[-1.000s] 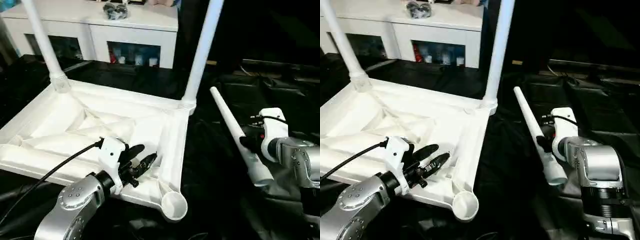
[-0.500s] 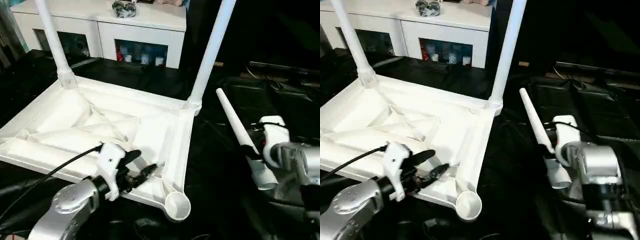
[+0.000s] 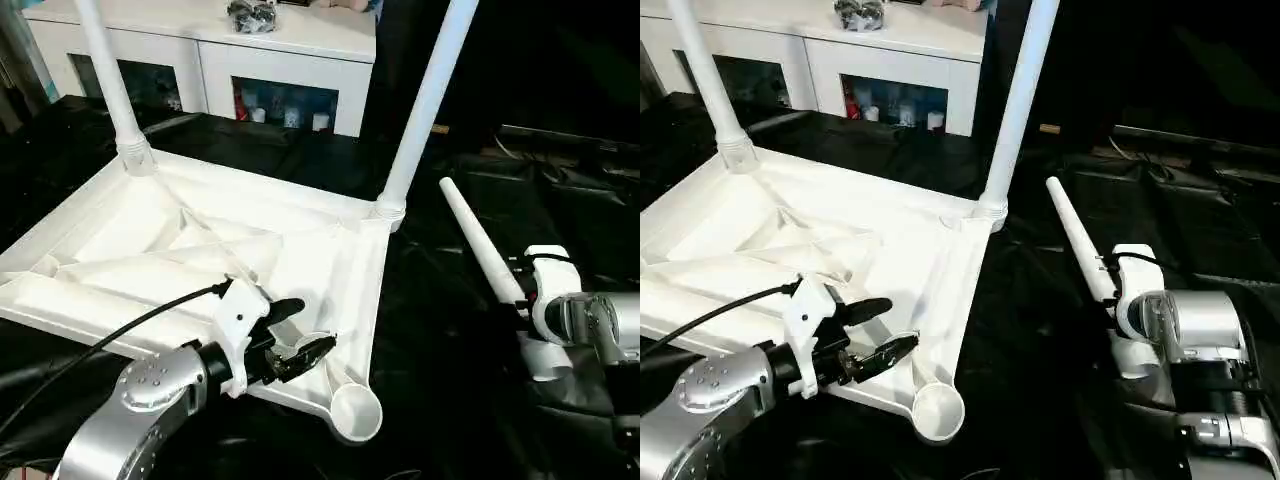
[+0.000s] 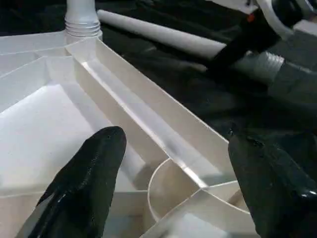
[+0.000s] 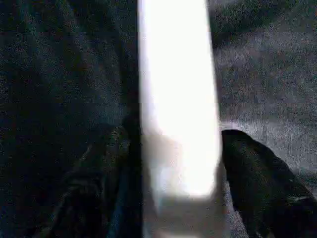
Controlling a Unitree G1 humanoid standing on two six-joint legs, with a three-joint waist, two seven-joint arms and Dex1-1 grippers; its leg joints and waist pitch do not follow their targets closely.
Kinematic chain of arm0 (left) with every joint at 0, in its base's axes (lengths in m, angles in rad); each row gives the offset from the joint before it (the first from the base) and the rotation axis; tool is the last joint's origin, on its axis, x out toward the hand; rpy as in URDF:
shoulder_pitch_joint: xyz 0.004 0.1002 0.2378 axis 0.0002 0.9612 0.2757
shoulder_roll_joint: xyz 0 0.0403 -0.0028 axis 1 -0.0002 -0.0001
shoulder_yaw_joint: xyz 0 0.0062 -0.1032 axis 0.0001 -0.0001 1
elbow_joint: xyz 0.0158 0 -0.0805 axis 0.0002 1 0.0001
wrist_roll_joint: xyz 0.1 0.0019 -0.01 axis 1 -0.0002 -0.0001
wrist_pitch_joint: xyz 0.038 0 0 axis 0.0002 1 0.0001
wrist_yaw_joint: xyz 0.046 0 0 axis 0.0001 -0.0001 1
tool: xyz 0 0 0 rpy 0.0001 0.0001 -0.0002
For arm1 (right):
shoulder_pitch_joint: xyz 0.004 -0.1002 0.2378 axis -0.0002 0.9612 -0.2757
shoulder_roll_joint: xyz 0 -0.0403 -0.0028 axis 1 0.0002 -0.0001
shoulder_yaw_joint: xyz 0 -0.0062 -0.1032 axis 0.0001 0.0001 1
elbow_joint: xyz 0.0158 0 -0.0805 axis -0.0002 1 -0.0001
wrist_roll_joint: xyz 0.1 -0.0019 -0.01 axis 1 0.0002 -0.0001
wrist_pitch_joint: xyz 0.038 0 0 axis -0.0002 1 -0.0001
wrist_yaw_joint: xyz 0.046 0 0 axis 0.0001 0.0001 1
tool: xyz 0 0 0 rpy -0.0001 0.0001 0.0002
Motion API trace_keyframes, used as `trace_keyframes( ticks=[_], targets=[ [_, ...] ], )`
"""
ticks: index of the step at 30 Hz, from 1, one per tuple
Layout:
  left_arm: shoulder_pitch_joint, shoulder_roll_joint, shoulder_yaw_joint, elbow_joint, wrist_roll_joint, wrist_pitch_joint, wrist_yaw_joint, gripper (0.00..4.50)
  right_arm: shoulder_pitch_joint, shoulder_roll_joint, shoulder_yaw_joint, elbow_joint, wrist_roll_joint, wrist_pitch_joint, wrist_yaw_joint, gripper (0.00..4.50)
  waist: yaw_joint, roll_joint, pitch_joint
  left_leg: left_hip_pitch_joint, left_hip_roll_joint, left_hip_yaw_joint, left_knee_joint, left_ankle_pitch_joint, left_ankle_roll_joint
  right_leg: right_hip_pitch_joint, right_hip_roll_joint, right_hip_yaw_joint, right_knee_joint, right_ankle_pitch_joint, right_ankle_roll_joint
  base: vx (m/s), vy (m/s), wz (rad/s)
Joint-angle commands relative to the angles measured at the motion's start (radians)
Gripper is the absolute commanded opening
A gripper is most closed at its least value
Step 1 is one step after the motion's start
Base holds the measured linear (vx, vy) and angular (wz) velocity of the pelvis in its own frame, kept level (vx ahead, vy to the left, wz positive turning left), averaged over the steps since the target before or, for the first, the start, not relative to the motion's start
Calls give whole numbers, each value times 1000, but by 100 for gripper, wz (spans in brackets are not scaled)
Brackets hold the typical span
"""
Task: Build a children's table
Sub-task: Pick table leg
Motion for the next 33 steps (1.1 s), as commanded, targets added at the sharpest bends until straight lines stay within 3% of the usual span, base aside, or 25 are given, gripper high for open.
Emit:
trace_keyframes(
  ticks=[1,2,3,4,6,7,14,16,18,19,20,23,24,25,26,27,28,29,31,32,33],
  targets=[
    [-13,2,-10,-9,13,8,-5,375,-5,-12,-8,7,-1,9,1,283,0,-6,-51,9,39,-2,-77,-74,-30,31,-82,31,-72,-103,-161,0,0,0],
    [-18,4,-11,-1,16,6,-6,375,-2,-12,-10,11,0,7,2,271,0,-5,-52,9,38,-2,-77,-68,-30,31,-81,30,-70,-88,-164,0,0,0],
    [-23,8,-13,10,19,3,-9,375,3,-11,-14,13,3,6,0,259,1,6,-53,9,38,-3,-76,-66,-33,30,-81,31,-68,-79,-167,0,0,0],
    [-28,13,-18,22,24,-1,-14,375,11,-8,-21,14,6,6,-6,250,0,0,-52,9,37,-1,-77,-70,-33,30,-79,31,-71,-76,-167,0,0,0],
    [-29,15,-19,25,25,-1,-15,375,13,-7,-23,14,7,6,-8,239,0,-1,-54,10,37,-2,-77,-70,-34,32,-80,30,-69,-69,-169,0,0,0],
    [-35,17,-21,35,27,-5,-14,375,18,-2,-35,21,8,2,-16,224,1,6,-53,9,38,-3,-77,-71,-37,33,-81,30,-68,-68,-173,0,0,0],
    [-54,20,-24,61,30,-16,-11,375,17,9,-58,50,4,-17,-31,186,-1,4,-53,11,38,-2,-78,-88,-44,31,-80,29,-70,-76,-180,0,0,0],
    [-57,13,-19,67,30,-22,-6,375,12,16,-85,56,9,-29,-45,186,-2,5,-53,11,38,-1,-78,-96,-44,31,-81,31,-72,-83,-180,0,0,0],
    [-66,-17,4,92,31,-49,24,375,1,31,-167,61,27,-64,-86,185,-1,7,-53,12,37,0,-78,-96,-48,30,-79,31,-72,-81,-180,0,0,0],
    [-66,-17,4,92,31,-49,24,375,1,31,-167,61,27,-64,-86,185,-1,6,-54,13,37,0,-77,-96,-48,31,-78,31,-72,-76,-180,0,0,0],
    [-72,-34,16,108,31,-67,40,375,-3,42,-206,56,43,-80,-98,185,0,6,-55,12,37,-1,-78,-88,-47,33,-79,30,-69,-63,-180,0,0,0],
    [-88,-66,40,136,23,-92,68,375,-7,56,-252,45,65,-117,-104,185,0,5,-56,10,37,0,-77,-82,-42,35,-80,30,-70,-44,-183,0,0,0],
    [-118,-115,74,178,2,-123,101,375,-15,86,-326,32,115,-198,-105,185,1,15,-58,11,37,-2,-76,-81,-43,35,-80,29,-67,-36,-184,0,0,0],
    [-127,-129,83,190,-5,-133,109,375,-17,95,-347,28,131,-221,-105,185,0,6,-56,8,36,3,-74,-92,-38,35,-83,33,-71,-33,-189,0,0,0],
    [-127,-129,83,190,-5,-133,109,375,-17,95,-347,28,131,-221,-105,185,2,6,-59,10,37,1,-75,-88,-37,38,-82,31,-69,-29,-191,0,0,0],
    [-153,-158,96,224,-16,-154,118,375,-14,123,-398,11,179,-309,-88,185,5,20,-60,9,37,-4,-75,-65,-32,39,-83,30,-64,-4,-194,0,0,0],
    [-189,-186,105,263,-28,-176,124,375,-1,158,-441,-11,227,-424,-53,185,3,20,-59,7,37,4,-72,-85,-26,35,-85,33,-71,3,-192,0,0,0],
    [-206,-198,108,282,-32,-186,125,375,7,175,-458,-22,249,-481,-34,184,3,14,-65,7,38,1,-72,-75,-15,42,-85,31,-65,18,-198,0,0,0],
    [-214,-203,109,290,-34,-190,126,375,10,182,-465,-27,257,-508,-25,184,5,15,-68,4,38,1,-71,-18,7,43,-82,29,-57,88,-208,0,0,0],
    [-240,-224,116,318,-39,-209,131,375,24,217,-485,-62,293,-556,21,184,10,48,-70,5,37,-1,-67,-3,10,39,-82,29,-51,119,-215,0,0,0],
    [-247,-230,118,324,-40,-214,132,375,28,226,-490,-72,303,-568,34,184,3,37,-68,5,35,6,-66,-19,17,37,-78,30,-61,122,-215,0,0,0]
  ],
)
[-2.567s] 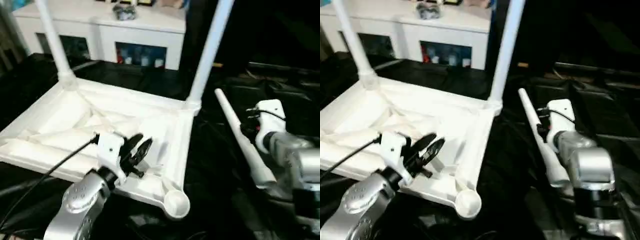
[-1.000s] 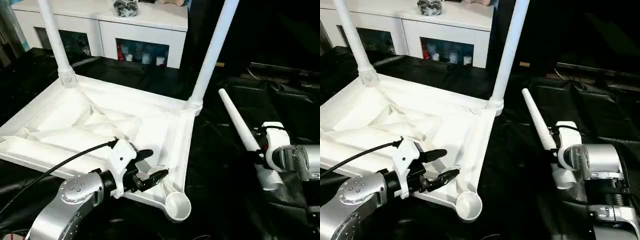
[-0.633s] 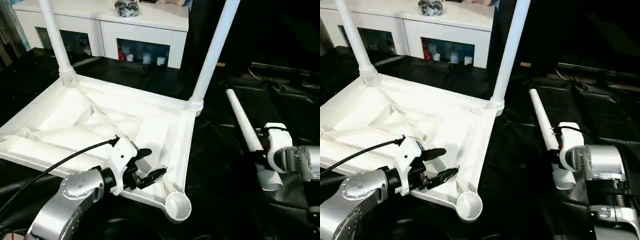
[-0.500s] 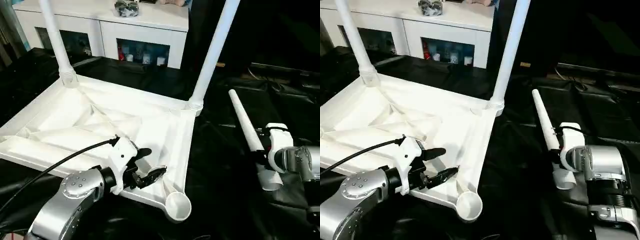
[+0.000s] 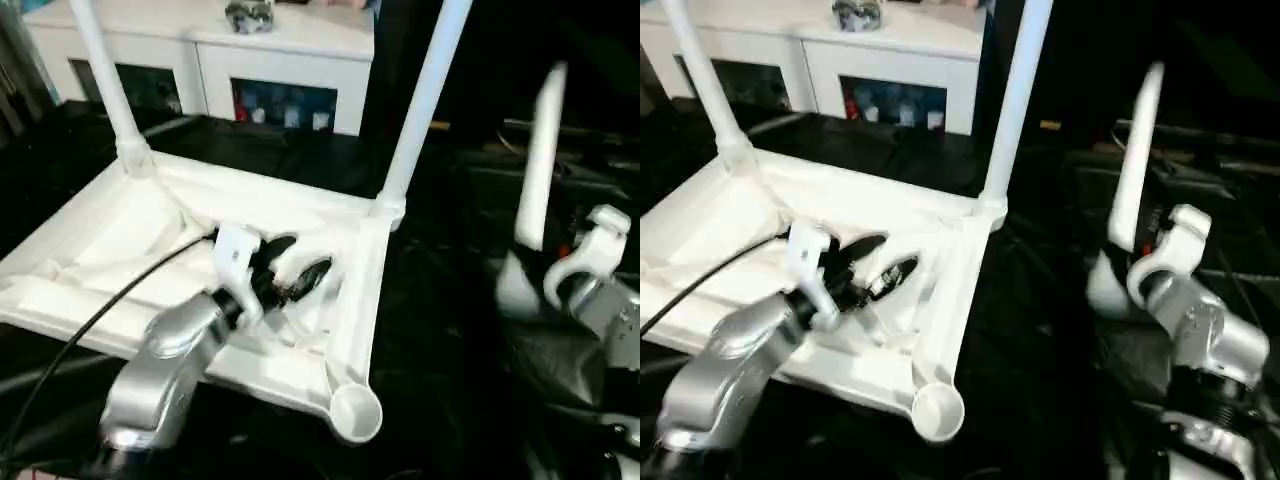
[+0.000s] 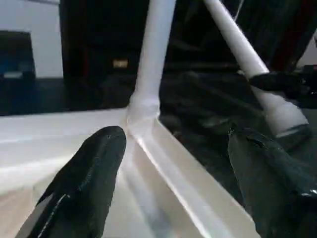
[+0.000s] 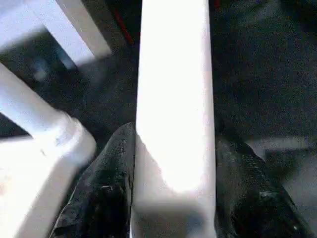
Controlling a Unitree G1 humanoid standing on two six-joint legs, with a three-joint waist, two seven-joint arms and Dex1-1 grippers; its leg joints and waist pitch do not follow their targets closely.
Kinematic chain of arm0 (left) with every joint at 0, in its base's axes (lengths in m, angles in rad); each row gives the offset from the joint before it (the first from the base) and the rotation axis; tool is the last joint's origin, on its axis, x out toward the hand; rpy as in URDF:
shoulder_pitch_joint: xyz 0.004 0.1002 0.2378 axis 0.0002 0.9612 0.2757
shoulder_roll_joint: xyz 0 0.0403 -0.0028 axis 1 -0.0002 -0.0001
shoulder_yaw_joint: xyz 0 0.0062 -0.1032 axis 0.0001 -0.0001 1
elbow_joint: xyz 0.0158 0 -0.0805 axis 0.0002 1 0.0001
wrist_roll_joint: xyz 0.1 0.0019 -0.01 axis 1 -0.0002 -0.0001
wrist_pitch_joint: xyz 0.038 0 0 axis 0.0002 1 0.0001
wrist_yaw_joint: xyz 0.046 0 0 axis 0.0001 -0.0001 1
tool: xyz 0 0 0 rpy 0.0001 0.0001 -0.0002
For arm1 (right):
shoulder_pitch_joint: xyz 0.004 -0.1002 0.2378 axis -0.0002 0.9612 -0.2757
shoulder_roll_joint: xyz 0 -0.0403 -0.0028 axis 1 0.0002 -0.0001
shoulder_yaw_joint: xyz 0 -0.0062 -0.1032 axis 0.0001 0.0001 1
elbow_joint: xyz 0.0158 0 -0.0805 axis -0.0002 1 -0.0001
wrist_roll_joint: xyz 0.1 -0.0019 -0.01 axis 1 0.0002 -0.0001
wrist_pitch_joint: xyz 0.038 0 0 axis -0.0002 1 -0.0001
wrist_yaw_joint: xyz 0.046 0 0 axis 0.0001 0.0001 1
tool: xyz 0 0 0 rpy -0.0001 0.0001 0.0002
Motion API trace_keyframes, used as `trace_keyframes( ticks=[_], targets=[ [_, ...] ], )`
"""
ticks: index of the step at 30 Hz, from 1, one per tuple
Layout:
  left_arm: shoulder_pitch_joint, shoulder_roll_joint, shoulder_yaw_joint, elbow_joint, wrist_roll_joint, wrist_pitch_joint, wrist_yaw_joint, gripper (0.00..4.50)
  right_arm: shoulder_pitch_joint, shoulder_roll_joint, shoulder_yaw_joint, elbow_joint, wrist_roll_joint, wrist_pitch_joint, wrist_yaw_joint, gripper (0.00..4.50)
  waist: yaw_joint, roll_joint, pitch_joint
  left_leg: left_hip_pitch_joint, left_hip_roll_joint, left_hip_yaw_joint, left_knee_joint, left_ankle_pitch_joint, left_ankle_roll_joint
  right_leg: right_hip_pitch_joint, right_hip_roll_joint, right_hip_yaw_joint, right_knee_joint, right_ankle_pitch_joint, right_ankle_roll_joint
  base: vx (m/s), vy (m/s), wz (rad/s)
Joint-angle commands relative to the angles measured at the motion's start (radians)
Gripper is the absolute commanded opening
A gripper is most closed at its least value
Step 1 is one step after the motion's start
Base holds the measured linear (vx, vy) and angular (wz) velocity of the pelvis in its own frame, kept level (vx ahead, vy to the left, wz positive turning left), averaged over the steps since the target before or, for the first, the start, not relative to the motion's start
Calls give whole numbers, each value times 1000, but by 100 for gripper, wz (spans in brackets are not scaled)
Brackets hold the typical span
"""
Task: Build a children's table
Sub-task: Pick table leg
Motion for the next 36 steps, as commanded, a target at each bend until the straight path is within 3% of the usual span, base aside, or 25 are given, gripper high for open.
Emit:
trace_keyframes(
  ticks=[1,2,4,5,6,7,8,10,11,12,14,15,17,18,19,20,21,26,29,30,36],
  targets=[
    [-33,-21,10,38,-12,-27,14,375,25,37,-34,-62,65,-76,71,184,2,1,-67,8,35,-4,-62,-30,13,52,-77,29,-57,131,-217,0,0,0],
    [-69,-49,26,72,-19,-50,23,375,50,80,-41,-131,118,-106,134,184,5,7,-66,5,33,-1,-60,-37,32,48,-78,32,-61,134,-212,0,0,0],
    [-150,-110,75,148,-59,-90,47,375,89,145,-30,-266,248,-113,269,184,12,23,-68,8,40,-7,-62,-57,47,48,-84,27,-60,115,-219,0,0,0],
    [-161,-121,84,159,-73,-94,45,375,93,151,-29,-280,271,-108,289,184,12,14,-66,5,40,-7,-65,-56,50,51,-84,25,-62,103,-225,0,0,0],
    [-187,-143,104,181,-108,-97,38,375,98,163,-24,-307,317,-98,332,184,15,21,-66,7,40,-8,-64,-62,49,50,-87,24,-61,88,-232,0,0,0],
    [-201,-153,114,193,-124,-99,33,375,101,167,-18,-317,340,-102,352,184,15,18,-64,7,41,-6,-65,-72,50,48,-87,24,-65,60,-241,0,0,0],
    [-215,-155,115,196,-143,-89,13,375,108,160,3,-327,360,-91,372,184,17,31,-63,10,42,-4,-64,-79,46,42,-86,22,-68,37,-240,0,0,0],
    [-236,-157,117,178,-206,-41,-43,375,126,152,36,-372,430,-36,429,184,16,32,-64,7,40,-3,-65,-78,45,46,-87,21,-67,20,-234,0,0,0],
    [-243,-157,119,164,-239,-15,-68,402,133,148,50,-395,456,-7,449,184,14,32,-64,6,38,-2,-65,-74,46,44,-86,20,-69,3,-227,0,0,0],
    [-250,-164,124,134,-323,53,-118,409,148,138,74,-427,509,58,480,184,13,27,-64,5,39,-2,-66,-73,46,43,-88,19,-71,-15,-226,0,0,0],
    [-256,-169,126,132,-340,67,-133,412,155,134,84,-438,518,73,489,184,17,32,-65,5,39,-2,-65,-65,44,41,-89,17,-70,-27,-232,0,0,0],
    [-260,-166,115,114,-362,98,-157,422,164,124,106,-456,522,95,498,184,16,25,-63,4,40,-2,-67,-72,42,41,-90,16,-73,-40,-230,0,0,0],
    [-264,-166,82,65,-391,140,-172,445,172,108,161,-475,505,124,500,184,18,29,-63,6,43,-2,-69,-75,34,37,-90,14,-74,-60,-222,0,0,0],
    [-268,-171,75,43,-423,168,-167,449,168,101,187,-471,495,129,492,184,18,22,-62,6,43,1,-69,-87,26,37,-93,13,-76,-86,-218,0,0,0],
    [-268,-171,75,43,-423,168,-167,449,168,101,187,-471,495,129,492,184,19,23,-60,5,42,0,-70,-91,24,37,-95,13,-78,-103,-215,0,0,0],
    [-276,-174,75,20,-477,209,-165,449,158,92,213,-463,483,131,484,184,19,15,-59,6,43,3,-71,-100,19,36,-95,13,-81,-134,-206,0,0,0],
    [-289,-180,87,-4,-578,285,-172,449,138,79,245,-451,472,136,482,184,23,13,-60,5,41,4,-71,-95,14,37,-97,11,-80,-155,-199,0,0,0],
    [-328,-201,136,27,-689,376,-168,450,101,52,288,-426,476,171,513,184,24,12,-58,-1,36,3,-71,-72,15,38,-94,9,-80,-156,-179,0,0,0],
    [-345,-188,122,49,-658,403,-167,450,104,33,313,-442,490,200,527,184,24,12,-62,-2,36,1,-71,-39,25,40,-91,9,-77,-93,-163,0,0,0],
    [-345,-186,116,54,-645,400,-170,450,107,29,321,-449,492,205,529,184,24,21,-63,-2,36,0,-70,-36,25,39,-92,9,-75,-82,-164,0,0,0],
    [-354,-167,110,81,-627,410,-104,450,113,20,368,-474,466,182,501,184,22,19,-65,-2,37,0,-69,-37,20,44,-92,8,-74,-33,-174,0,0,0]
  ],
)
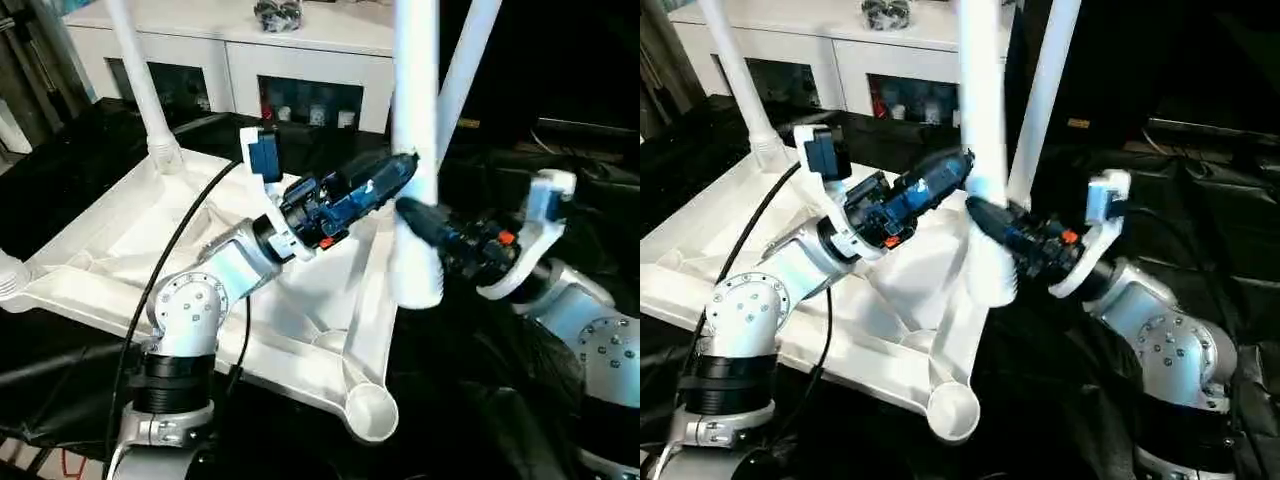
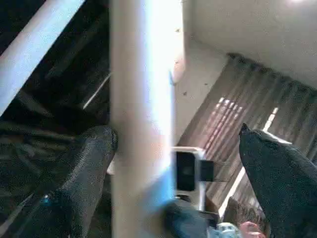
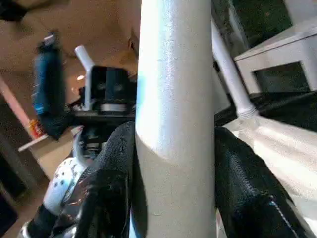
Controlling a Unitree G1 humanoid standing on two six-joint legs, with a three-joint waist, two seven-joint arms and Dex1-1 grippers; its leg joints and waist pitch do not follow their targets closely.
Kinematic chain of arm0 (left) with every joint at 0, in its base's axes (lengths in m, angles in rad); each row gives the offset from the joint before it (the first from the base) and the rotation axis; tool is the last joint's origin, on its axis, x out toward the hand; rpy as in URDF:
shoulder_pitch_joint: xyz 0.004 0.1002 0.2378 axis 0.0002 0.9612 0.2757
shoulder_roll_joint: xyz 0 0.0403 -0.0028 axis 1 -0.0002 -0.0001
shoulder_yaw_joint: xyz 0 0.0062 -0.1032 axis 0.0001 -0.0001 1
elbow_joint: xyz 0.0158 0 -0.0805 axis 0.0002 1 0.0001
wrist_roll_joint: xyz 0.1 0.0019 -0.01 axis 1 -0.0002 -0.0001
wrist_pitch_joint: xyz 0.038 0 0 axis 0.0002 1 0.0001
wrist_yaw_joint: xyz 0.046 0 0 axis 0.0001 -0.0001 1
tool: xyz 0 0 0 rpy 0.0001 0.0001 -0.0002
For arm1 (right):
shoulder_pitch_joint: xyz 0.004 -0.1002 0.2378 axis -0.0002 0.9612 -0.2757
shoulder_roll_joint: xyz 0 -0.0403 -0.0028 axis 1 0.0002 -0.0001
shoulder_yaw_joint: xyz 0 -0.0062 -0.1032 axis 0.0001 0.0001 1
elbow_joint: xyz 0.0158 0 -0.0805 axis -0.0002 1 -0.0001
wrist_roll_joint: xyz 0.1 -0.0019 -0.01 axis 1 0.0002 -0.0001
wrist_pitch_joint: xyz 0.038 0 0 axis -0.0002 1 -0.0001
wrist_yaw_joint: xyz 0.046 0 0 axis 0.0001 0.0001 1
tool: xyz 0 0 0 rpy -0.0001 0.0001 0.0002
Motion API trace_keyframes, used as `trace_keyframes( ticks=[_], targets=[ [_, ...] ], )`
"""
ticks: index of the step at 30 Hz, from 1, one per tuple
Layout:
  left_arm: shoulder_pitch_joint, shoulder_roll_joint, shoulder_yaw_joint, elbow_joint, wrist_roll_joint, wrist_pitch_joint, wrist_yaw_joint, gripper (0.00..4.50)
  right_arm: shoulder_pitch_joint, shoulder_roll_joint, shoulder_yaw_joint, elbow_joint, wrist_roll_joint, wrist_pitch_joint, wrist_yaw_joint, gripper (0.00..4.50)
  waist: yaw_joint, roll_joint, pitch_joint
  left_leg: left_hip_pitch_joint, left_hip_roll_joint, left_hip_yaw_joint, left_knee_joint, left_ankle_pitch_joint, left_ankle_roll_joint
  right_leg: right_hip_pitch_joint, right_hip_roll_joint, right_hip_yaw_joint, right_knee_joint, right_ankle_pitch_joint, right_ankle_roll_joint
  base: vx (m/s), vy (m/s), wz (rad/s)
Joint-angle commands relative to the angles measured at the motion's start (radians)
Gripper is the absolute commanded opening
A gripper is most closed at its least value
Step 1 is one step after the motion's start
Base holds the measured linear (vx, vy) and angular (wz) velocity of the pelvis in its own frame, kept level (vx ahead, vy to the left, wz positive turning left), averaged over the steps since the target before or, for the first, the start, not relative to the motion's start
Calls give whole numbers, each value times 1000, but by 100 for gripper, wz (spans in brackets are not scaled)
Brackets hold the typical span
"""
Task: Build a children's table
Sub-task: Pick table leg
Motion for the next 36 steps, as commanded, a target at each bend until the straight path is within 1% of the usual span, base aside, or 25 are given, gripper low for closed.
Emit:
trace_keyframes(
  ticks=[1,3,5,9,10,11,12,13,14,15,16,17,18,19,20,21,22,23,25,26,30,32,33,34,36],
  targets=[
    [-28,-8,-15,6,13,14,42,450,-2,1,23,-36,-9,-7,-5,184,1,-9,-66,11,39,-13,-64,-57,7,47,-68,32,-72,-42,-178,0,0,0],
    [-27,-8,8,19,33,0,67,450,-2,9,20,-34,-15,-19,-17,184,0,-12,-65,11,41,-12,-65,-72,2,46,-69,33,-75,-63,-182,0,0,0],
    [-27,-1,16,23,48,-7,79,450,-4,5,25,-29,-26,-20,-20,184,0,-12,-63,10,40,-12,-66,-79,-1,46,-69,33,-77,-85,-172,0,0,0],
    [-32,-11,35,-2,54,-29,123,450,0,-18,99,-38,-104,-56,-36,184,0,-11,-64,10,40,-14,-65,-60,-9,47,-68,33,-74,-56,-164,0,0,0],
    [-33,-11,35,-3,57,-28,132,432,-3,-18,112,-34,-126,-67,-48,184,-1,-10,-65,10,39,-13,-64,-59,-9,47,-68,33,-72,-49,-166,0,0,0],
    [-36,-12,32,-5,69,-23,164,421,-14,-17,154,-21,-199,-107,-90,184,-3,-8,-64,10,40,-15,-65,-58,-19,44,-67,31,-73,-46,-166,0,0,0],
    [-45,-32,40,3,118,-19,307,413,-45,2,264,36,-412,-224,-239,184,-7,-6,-64,10,41,-15,-65,-65,-35,42,-67,32,-73,-49,-163,0,0,0],
    [-45,-32,40,3,118,-19,307,413,-45,2,264,36,-412,-224,-239,184,-8,-6,-63,9,41,-16,-65,-72,-48,42,-68,31,-74,-56,-158,0,0,0],
    [-50,-47,49,9,135,-22,367,410,-54,10,307,58,-487,-272,-285,184,-12,-8,-61,10,37,-14,-66,-87,-50,43,-67,32,-77,-74,-154,0,0,0],
    [-53,-57,44,14,178,-34,419,410,-61,49,314,72,-515,-299,-335,184,-16,-9,-61,9,40,-16,-69,-97,-54,42,-69,34,-78,-94,-146,0,0,0],
    [-53,-57,44,14,178,-34,419,400,-61,49,314,72,-515,-299,-335,184,-17,-10,-61,10,37,-15,-68,-102,-51,43,-68,34,-79,-103,-144,0,0,0],
    [-51,-59,15,7,247,-57,449,375,-65,98,323,79,-544,-335,-388,184,-14,-7,-64,13,40,-15,-68,-102,-46,39,-69,35,-79,-102,-141,0,0,0],
    [-51,-65,7,8,275,-67,474,372,-66,120,323,76,-543,-338,-406,184,-17,-8,-63,10,42,-17,-71,-99,-40,41,-67,35,-76,-79,-141,0,0,0],
    [-51,-69,5,10,286,-71,488,372,-66,128,326,74,-544,-341,-413,184,-16,-7,-65,10,41,-17,-69,-92,-37,41,-67,35,-74,-62,-141,0,0,0],
    [-51,-88,13,16,298,-79,531,366,-66,141,341,73,-556,-350,-428,184,-16,-7,-66,9,44,-18,-69,-76,-34,43,-65,34,-69,-17,-143,0,0,0],
    [-51,-89,14,16,299,-80,533,352,-66,141,342,73,-557,-350,-429,184,-15,-7,-67,10,42,-18,-68,-72,-32,44,-65,33,-69,3,-146,0,0,0],
    [-51,-114,25,23,310,-96,586,352,-62,153,368,71,-580,-370,-443,184,-15,-8,-68,7,42,-18,-66,-54,-26,46,-65,33,-64,48,-153,0,0,0],
    [-50,-126,30,26,318,-107,613,331,-58,160,382,69,-591,-383,-448,184,-15,-8,-70,5,42,-18,-64,-41,-20,48,-66,32,-62,83,-158,0,0,0],
    [-51,-146,38,33,334,-129,654,329,-51,171,407,66,-606,-405,-448,184,-16,-10,-70,2,39,-18,-61,-31,-8,50,-66,32,-60,112,-160,0,0,0],
    [-53,-154,43,38,339,-135,665,329,-49,178,418,68,-621,-421,-450,184,-17,-11,-70,2,38,-17,-61,-36,-2,49,-66,33,-61,110,-163,0,0,0],
    [-63,-157,49,52,375,-162,680,287,-49,190,436,72,-648,-444,-453,184,-21,-13,-67,5,39,-15,-62,-56,3,46,-65,34,-66,65,-156,0,0,0],
    [-76,-153,57,58,383,-172,682,273,-56,185,440,78,-655,-453,-454,184,-20,-8,-66,7,40,-16,-63,-74,-5,44,-66,34,-67,31,-154,0,0,0],
    [-79,-151,57,59,385,-173,683,273,-58,183,439,80,-655,-454,-453,184,-21,-8,-65,6,41,-17,-64,-79,-7,44,-66,34,-68,25,-153,0,0,0],
    [-81,-152,58,59,385,-175,686,259,-59,180,440,82,-658,-457,-451,184,-22,-5,-66,7,41,-17,-64,-84,-11,43,-66,34,-68,21,-151,0,0,0],
    [-84,-152,56,60,386,-180,689,246,-60,177,441,85,-664,-462,-447,184,-23,-8,-66,6,40,-17,-64,-87,-12,44,-66,34,-68,24,-154,0,0,0]
  ],
)
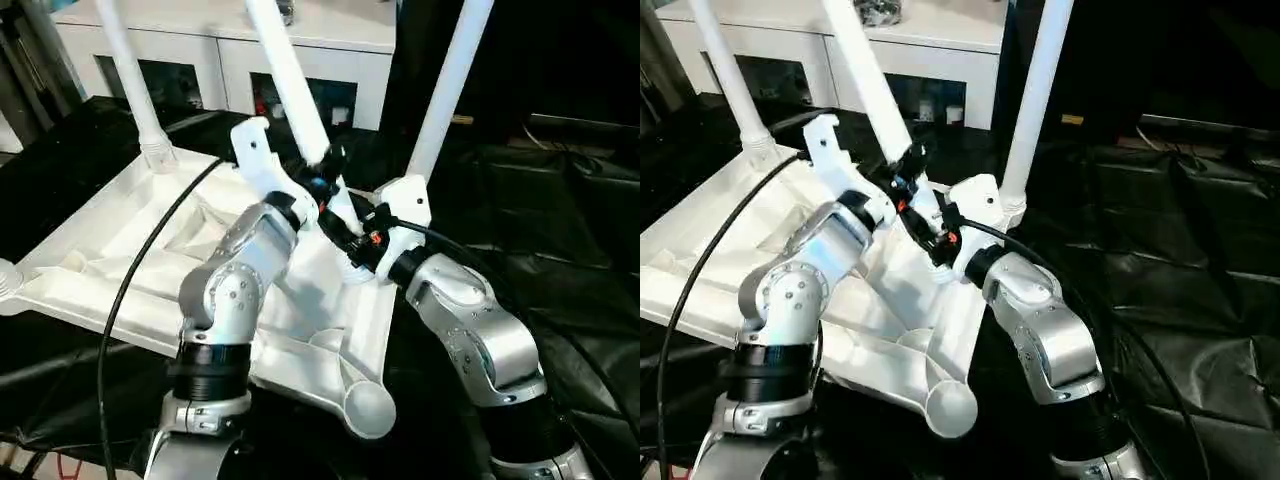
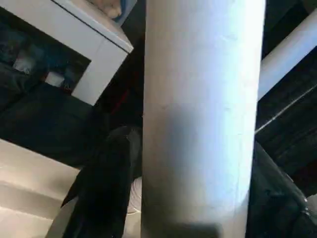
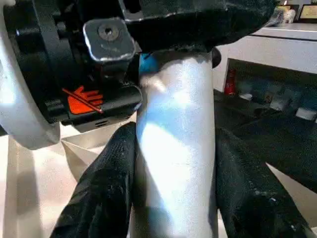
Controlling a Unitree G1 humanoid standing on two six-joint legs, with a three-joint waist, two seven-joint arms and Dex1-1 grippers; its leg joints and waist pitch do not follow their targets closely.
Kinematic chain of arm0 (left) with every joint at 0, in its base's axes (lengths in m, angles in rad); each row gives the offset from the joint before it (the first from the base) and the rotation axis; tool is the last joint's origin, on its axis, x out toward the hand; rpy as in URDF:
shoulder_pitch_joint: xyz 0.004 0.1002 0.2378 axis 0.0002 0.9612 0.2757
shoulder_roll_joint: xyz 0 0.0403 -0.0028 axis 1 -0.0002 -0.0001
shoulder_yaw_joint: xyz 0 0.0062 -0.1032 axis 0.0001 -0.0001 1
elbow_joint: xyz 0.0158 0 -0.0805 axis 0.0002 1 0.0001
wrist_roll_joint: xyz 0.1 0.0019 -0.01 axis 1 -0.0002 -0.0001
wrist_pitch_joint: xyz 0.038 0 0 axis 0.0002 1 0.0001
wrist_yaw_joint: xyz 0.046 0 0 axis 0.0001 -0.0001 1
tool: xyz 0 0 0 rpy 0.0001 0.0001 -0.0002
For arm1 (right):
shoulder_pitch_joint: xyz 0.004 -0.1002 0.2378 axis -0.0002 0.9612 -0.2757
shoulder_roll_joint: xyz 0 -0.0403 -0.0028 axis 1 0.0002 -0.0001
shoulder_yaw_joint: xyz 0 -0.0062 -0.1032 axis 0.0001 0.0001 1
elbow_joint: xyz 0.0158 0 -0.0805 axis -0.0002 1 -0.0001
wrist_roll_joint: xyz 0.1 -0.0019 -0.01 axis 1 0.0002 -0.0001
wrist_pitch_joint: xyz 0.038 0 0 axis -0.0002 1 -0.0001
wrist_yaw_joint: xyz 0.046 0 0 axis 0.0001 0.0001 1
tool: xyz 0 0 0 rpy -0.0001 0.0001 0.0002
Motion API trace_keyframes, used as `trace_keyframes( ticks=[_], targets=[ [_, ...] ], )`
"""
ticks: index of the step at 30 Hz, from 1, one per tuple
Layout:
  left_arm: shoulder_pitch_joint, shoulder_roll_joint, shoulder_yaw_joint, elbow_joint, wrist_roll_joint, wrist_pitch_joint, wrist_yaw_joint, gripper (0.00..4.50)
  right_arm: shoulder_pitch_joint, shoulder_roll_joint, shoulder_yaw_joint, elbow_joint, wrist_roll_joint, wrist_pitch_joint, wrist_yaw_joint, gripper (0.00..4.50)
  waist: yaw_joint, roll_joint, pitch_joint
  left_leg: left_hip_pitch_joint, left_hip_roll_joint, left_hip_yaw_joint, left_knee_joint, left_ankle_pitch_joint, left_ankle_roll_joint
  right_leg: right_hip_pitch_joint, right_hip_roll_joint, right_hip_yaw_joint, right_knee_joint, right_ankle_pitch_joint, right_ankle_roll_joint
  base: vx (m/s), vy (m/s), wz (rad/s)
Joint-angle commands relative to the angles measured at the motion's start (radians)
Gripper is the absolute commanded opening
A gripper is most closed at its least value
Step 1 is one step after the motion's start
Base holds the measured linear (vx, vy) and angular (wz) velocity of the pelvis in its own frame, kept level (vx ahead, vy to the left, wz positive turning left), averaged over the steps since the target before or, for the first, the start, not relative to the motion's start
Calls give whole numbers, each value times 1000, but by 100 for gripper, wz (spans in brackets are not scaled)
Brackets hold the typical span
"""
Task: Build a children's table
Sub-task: Pick table leg
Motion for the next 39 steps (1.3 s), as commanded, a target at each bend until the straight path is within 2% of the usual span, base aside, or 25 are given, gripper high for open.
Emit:
trace_keyframes(
  ticks=[1,2,3,4,6,7,8,9,10,11,13,14,15,16,17,19,20,22,25,27,30,31,39],
  targets=[
    [-19,3,0,15,16,-12,12,246,-11,-3,9,-5,-4,-26,16,184,0,-6,-67,15,40,-16,-64,-89,-11,49,-64,34,-64,21,-162,0,0,0],
    [-17,3,-2,14,15,-11,2,243,-10,-2,8,-2,-10,-31,16,184,1,6,-68,15,40,-17,-63,-83,-12,48,-65,35,-62,31,-164,0,0,0],
    [-16,2,-4,13,14,-11,-5,217,-9,0,8,0,-15,-34,16,184,-2,1,-68,15,40,-16,-63,-85,-11,47,-64,35,-65,34,-163,0,0,0],
    [-14,3,-7,11,15,-7,-12,208,-7,0,8,-2,-18,-34,16,184,-2,9,-69,16,39,-17,-62,-85,-14,47,-63,35,-63,49,-166,0,0,0],
    [-12,7,-25,0,8,2,-46,201,-6,-8,9,-18,-18,-26,22,184,-2,4,-70,16,39,-17,-62,-81,-14,50,-63,34,-61,68,-171,0,0,0],
    [-10,13,-41,-7,6,6,-75,201,-2,-17,8,-25,-1,-13,45,184,-2,-4,-70,16,39,-16,-62,-78,-10,52,-62,34,-60,74,-172,0,0,0],
    [-5,33,-73,-17,8,11,-130,194,9,-37,-1,-28,26,10,78,219,1,-8,-70,15,39,-16,-62,-73,-4,52,-63,34,-59,73,-173,0,0,0],
    [-2,44,-87,-22,11,14,-151,190,14,-44,-8,-27,38,19,88,254,2,-6,-70,16,39,-16,-62,-73,0,52,-64,34,-59,68,-172,0,0,0],
    [1,63,-104,-32,10,25,-181,190,21,-52,-25,-32,69,43,106,254,3,-8,-70,16,39,-15,-61,-72,8,51,-63,35,-59,65,-171,0,0,0],
    [5,89,-124,-55,-7,41,-234,190,27,-76,-42,-48,113,81,146,263,8,3,-70,19,39,-17,-61,-69,13,52,-64,34,-57,64,-172,0,0,0],
    [9,105,-136,-70,-20,51,-270,190,30,-93,-53,-59,141,107,175,274,7,0,-71,18,43,-17,-61,-62,17,52,-64,33,-55,88,-183,0,0,0],
    [14,128,-141,-90,-58,78,-329,189,35,-131,-66,-77,191,154,235,295,5,0,-70,16,42,-16,-61,-59,17,51,-64,32,-55,94,-196,0,0,0],
    [16,144,-143,-93,-78,95,-366,188,37,-159,-71,-82,217,180,276,301,7,11,-72,17,39,-17,-59,-61,14,53,-64,32,-52,96,-203,0,0,0],
    [17,174,-151,-98,-99,121,-423,188,38,-195,-76,-87,250,218,327,307,6,3,-70,18,40,-15,-58,-71,17,53,-63,33,-55,87,-207,0,0,0],
    [17,216,-169,-105,-111,133,-505,188,34,-234,-79,-89,286,261,383,307,8,1,-69,18,39,-14,-60,-81,21,55,-63,34,-57,58,-210,0,0,0],
    [17,234,-178,-107,-113,130,-541,188,32,-249,-79,-91,300,276,403,339,7,4,-66,18,38,-13,-61,-101,20,49,-64,34,-62,8,-212,0,0,0],
    [19,249,-175,-112,-137,139,-584,188,32,-270,-80,-94,330,300,443,343,3,1,-65,15,39,-14,-63,-110,12,52,-66,33,-64,-23,-212,0,0,0],
    [16,269,-163,-117,-179,148,-656,188,29,-303,-80,-100,375,336,501,344,5,4,-67,21,40,-13,-61,-117,11,51,-67,34,-66,-45,-219,0,0,0],
    [13,281,-148,-129,-232,176,-721,188,20,-320,-89,-100,411,368,531,344,5,3,-66,20,41,-13,-63,-118,6,48,-66,32,-64,-54,-229,0,0,0],
    [6,294,-143,-132,-274,195,-773,188,1,-345,-104,-99,470,418,579,344,5,1,-67,21,40,-12,-62,-117,10,48,-66,32,-66,-57,-232,0,0,0],
    [6,294,-146,-131,-286,196,-798,188,-2,-368,-100,-103,482,436,611,344,9,-1,-67,19,42,-13,-61,-104,10,49,-67,32,-64,-56,-232,0,0,0],
    [9,296,-148,-137,-293,200,-807,188,-1,-373,-98,-106,486,438,616,327,9,-4,-67,18,42,-12,-62,-105,11,48,-68,32,-65,-58,-230,0,0,0],
    [28,304,-145,-161,-325,224,-825,188,-6,-382,-89,-111,513,459,627,262,16,-6,-67,19,42,-12,-61,-96,10,47,-69,32,-65,-73,-222,0,0,0]
  ],
)
